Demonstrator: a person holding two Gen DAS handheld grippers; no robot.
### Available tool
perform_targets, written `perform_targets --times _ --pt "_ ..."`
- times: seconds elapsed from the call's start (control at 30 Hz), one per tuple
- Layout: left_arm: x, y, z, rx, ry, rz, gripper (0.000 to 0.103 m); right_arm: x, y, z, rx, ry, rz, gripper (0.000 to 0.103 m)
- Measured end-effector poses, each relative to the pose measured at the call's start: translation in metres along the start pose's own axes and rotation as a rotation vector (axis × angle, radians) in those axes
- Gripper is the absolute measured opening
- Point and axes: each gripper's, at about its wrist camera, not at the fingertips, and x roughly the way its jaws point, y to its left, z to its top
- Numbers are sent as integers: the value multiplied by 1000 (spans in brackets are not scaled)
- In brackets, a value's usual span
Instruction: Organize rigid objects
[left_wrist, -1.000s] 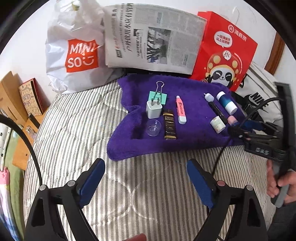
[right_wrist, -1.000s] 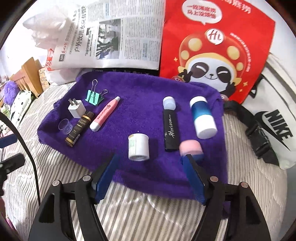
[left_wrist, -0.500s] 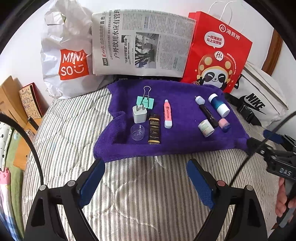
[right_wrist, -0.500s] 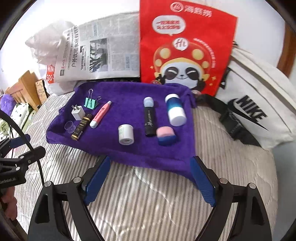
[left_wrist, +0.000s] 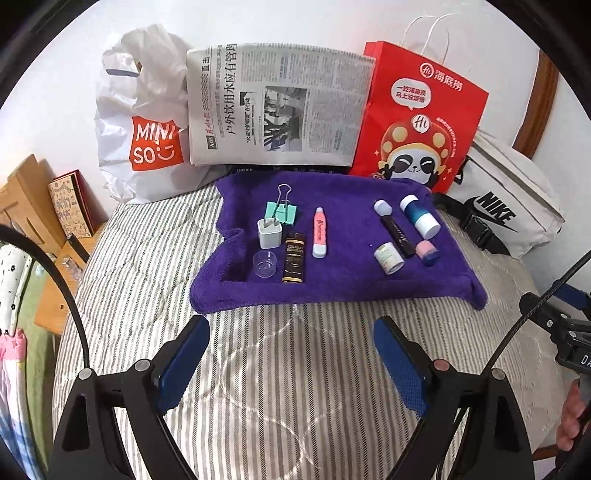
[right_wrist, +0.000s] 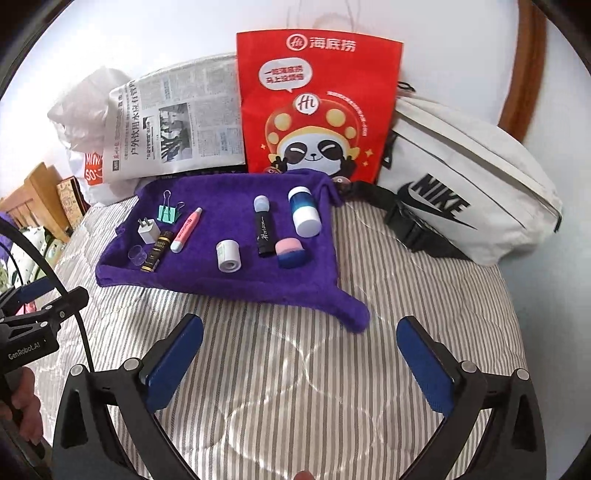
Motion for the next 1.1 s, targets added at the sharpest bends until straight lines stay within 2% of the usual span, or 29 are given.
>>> perform_targets --times 0.43,0.83,0.93,1.1 --pt "-34 -2 -5 -15 -12 1 93 -35 1 -4 -6 -19 -30 103" --pt "-45 0 -5 -13 -15 6 93 -46 9 -6 -16 -24 -39 103" --pt "-47 1 -6 -12 -14 13 97 -46 11 -6 -15 -25 -35 103" --pt "-51 3 -6 -23 -13 21 97 -50 13 -6 -7 -29 -37 103"
